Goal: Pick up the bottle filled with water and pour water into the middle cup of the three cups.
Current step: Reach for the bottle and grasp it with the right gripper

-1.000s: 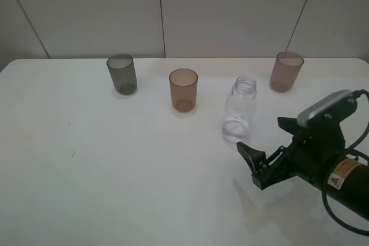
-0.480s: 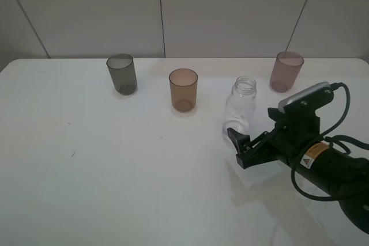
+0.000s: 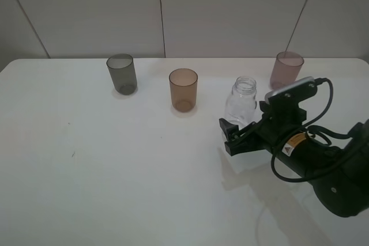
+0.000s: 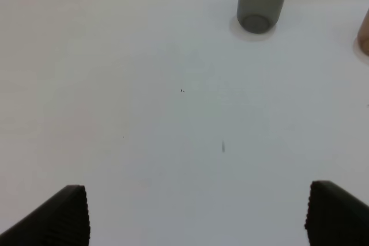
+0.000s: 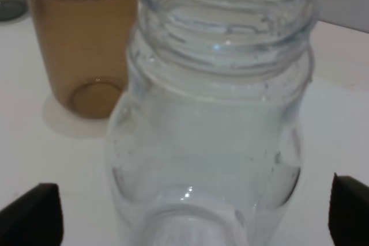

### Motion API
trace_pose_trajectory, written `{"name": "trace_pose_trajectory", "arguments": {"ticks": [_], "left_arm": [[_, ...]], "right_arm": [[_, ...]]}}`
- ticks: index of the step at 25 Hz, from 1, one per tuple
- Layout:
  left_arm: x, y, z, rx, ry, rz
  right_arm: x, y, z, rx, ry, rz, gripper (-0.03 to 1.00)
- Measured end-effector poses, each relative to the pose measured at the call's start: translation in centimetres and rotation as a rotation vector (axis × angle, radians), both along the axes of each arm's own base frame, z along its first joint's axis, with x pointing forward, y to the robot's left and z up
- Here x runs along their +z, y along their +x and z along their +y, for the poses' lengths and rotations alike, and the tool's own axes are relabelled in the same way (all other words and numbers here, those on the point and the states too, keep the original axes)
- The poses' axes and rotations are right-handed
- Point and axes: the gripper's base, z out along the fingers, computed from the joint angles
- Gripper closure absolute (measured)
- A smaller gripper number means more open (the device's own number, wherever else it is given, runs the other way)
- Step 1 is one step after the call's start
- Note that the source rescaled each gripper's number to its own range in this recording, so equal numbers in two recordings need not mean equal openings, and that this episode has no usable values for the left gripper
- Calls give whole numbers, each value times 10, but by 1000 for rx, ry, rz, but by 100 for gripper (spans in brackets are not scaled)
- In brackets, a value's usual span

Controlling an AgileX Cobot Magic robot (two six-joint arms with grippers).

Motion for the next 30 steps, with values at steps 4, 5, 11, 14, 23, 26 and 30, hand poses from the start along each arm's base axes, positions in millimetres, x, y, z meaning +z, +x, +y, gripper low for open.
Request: {"name": "trace_pose_trajectory", "arguments": {"ticks": [4, 5, 11, 14, 23, 26, 30], "left_arm": [[0, 0, 0, 0, 0, 0], [0, 0, 0, 0, 0, 0], [0, 0, 0, 0, 0, 0], [0, 0, 0, 0, 0, 0], [0, 0, 0, 0, 0, 0], [0, 0, 0, 0, 0, 0], [0, 0, 0, 0, 0, 0]], "right_arm": [[-4, 7, 2, -31, -1, -1, -3], [-5, 8, 2, -33, -1, -2, -3], [-11, 12, 5, -33, -5, 4, -3], [-13, 15, 7, -34, -4, 3, -3], [-19, 23, 13, -37, -2, -1, -3], [-18, 26, 14, -40, 3, -8, -3], [-21, 28, 15, -40, 1, -6, -3]]}}
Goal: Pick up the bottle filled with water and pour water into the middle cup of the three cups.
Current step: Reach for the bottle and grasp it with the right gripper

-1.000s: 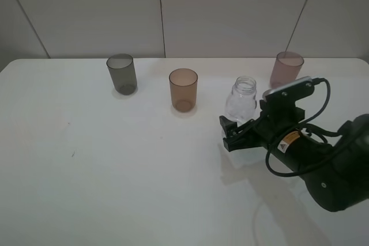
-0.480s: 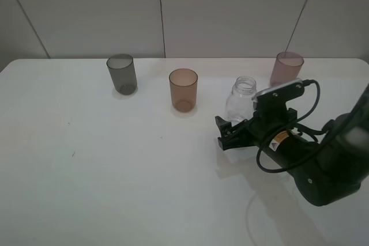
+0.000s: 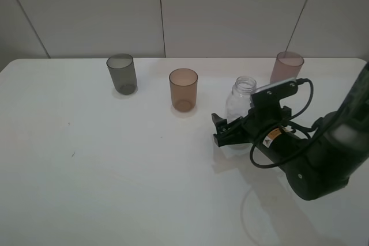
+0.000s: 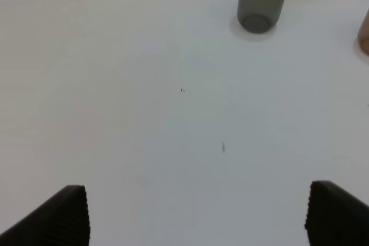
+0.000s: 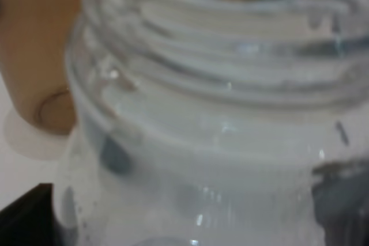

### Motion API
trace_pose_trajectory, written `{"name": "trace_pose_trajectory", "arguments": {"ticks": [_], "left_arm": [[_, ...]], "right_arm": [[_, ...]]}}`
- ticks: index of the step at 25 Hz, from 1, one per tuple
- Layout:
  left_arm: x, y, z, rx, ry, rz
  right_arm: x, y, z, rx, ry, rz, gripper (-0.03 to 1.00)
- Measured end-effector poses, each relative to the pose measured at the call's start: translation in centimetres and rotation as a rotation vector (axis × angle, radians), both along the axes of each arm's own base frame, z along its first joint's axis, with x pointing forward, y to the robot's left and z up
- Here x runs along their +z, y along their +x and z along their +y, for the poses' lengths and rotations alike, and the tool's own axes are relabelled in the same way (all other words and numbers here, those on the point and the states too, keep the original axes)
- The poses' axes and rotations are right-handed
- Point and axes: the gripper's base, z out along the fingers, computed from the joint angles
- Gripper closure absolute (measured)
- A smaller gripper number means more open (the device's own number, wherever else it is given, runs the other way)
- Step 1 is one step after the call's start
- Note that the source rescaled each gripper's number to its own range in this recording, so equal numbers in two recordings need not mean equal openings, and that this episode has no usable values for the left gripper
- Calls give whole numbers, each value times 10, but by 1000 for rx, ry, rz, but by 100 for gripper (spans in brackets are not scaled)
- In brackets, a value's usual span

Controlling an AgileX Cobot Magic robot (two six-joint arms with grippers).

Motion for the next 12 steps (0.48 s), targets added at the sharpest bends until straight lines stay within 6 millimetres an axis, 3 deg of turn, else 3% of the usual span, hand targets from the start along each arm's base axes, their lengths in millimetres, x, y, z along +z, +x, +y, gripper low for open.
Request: {"name": "trace_pose_trajectory", "arguments": {"ticks": [4, 5, 6, 7, 9, 12], "left_arm": [[0, 0, 0, 0, 0, 0], [0, 0, 0, 0, 0, 0], [0, 0, 0, 0, 0, 0], [0, 0, 0, 0, 0, 0], [0, 0, 0, 0, 0, 0], [0, 0, 0, 0, 0, 0]], "right_arm": [[0, 2, 1, -1, 4, -6, -2], [1, 2, 1, -1, 5, -7, 4], [1, 2, 1, -1, 5, -7, 14], [1, 2, 1, -7, 5, -8, 33], [1, 3, 0, -23, 5, -6, 97], [0, 3, -2, -31, -14, -12, 96]]}}
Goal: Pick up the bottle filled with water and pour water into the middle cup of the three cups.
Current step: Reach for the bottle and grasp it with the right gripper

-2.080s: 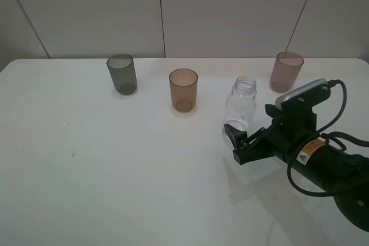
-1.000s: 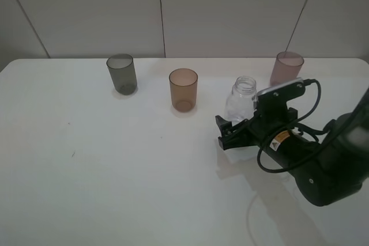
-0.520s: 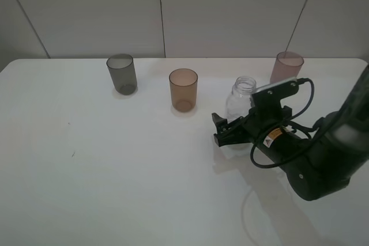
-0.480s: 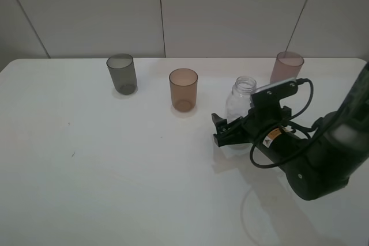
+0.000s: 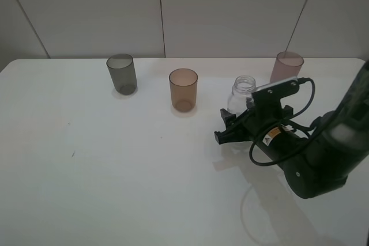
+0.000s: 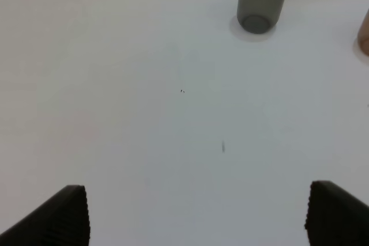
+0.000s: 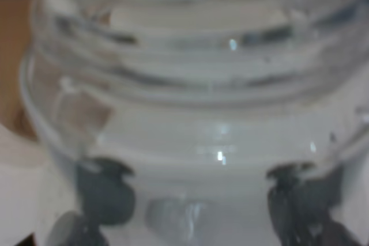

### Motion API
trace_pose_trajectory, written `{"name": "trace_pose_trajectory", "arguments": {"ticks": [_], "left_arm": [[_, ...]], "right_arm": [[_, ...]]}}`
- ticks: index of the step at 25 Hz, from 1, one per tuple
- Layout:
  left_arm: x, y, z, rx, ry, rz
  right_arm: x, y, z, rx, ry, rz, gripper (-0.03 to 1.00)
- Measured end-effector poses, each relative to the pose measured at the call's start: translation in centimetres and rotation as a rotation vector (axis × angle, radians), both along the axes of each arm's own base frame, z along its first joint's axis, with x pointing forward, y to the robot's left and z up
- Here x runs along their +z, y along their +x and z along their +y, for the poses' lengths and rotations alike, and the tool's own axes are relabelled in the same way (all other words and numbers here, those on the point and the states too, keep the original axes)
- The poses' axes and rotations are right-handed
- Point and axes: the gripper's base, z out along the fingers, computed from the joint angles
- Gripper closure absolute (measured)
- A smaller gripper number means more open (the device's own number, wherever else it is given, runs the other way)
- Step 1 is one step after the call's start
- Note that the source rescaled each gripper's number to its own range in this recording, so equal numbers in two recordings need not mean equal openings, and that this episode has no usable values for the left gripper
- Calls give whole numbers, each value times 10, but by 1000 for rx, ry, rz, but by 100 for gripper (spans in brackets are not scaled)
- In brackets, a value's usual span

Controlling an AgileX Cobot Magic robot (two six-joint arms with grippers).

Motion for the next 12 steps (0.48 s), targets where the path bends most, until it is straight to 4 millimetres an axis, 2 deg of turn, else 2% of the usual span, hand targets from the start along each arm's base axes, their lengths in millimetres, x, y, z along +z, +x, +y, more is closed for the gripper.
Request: {"name": "trace_pose_trajectory", "arguments": {"ticks": [8, 10, 12], "left_arm": [[0, 0, 0, 0, 0, 0], [0, 0, 0, 0, 0, 0], [0, 0, 0, 0, 0, 0]], "right_arm": [[3, 0, 0, 22, -65, -24, 96], [11, 1, 0, 40, -96, -55, 96], [29, 3, 2, 63, -131, -113, 96]]}}
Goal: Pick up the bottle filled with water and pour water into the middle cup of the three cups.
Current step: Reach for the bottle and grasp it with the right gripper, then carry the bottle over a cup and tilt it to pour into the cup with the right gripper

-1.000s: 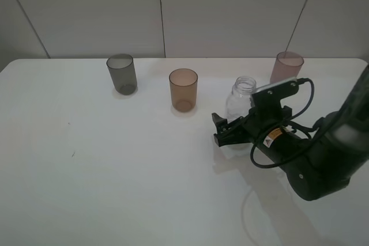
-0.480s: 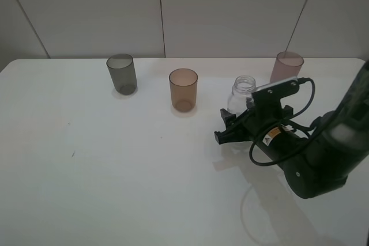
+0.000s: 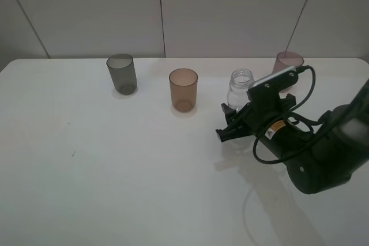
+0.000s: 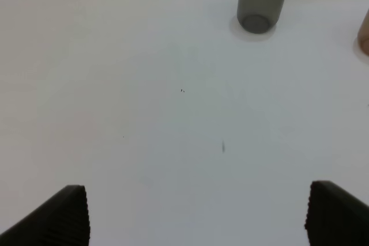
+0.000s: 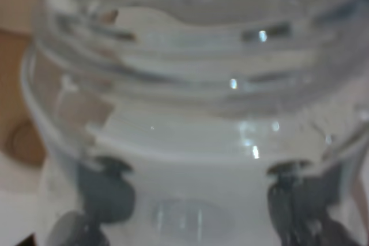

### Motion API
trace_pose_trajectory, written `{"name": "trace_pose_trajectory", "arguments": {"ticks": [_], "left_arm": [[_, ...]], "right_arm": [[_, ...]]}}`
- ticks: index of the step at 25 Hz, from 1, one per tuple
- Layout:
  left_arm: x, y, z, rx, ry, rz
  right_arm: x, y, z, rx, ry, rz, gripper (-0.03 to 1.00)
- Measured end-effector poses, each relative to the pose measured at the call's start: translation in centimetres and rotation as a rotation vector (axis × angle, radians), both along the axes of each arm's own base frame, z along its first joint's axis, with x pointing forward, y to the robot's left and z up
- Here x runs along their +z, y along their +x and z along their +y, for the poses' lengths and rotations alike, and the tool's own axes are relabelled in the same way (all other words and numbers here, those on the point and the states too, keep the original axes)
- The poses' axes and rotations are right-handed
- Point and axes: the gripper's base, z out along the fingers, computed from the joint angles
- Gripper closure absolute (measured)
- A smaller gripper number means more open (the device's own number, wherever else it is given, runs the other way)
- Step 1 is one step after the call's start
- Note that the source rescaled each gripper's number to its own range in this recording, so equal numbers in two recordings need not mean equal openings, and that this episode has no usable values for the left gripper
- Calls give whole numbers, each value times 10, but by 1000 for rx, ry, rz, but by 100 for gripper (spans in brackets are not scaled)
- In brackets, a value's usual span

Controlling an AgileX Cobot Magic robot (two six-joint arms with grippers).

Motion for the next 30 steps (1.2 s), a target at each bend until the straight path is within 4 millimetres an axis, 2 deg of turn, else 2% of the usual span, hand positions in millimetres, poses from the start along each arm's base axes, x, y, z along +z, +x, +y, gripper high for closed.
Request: {"name": "trace_pose_trajectory", "arguments": {"ticks": [7, 14, 20, 23, 30], "left_arm": [[0, 0, 0, 0, 0, 0], [0, 0, 0, 0, 0, 0], [0, 0, 0, 0, 0, 0], [0, 0, 0, 0, 0, 0], [0, 0, 0, 0, 0, 0]], "right_arm": [[47, 6, 4, 69, -199, 7, 96], [70, 43, 10, 169, -371, 103, 96], [103, 73, 22, 238, -503, -31, 96], [108, 85, 28, 263, -577, -81, 96], [96, 113, 35, 261, -620, -78, 96]]}}
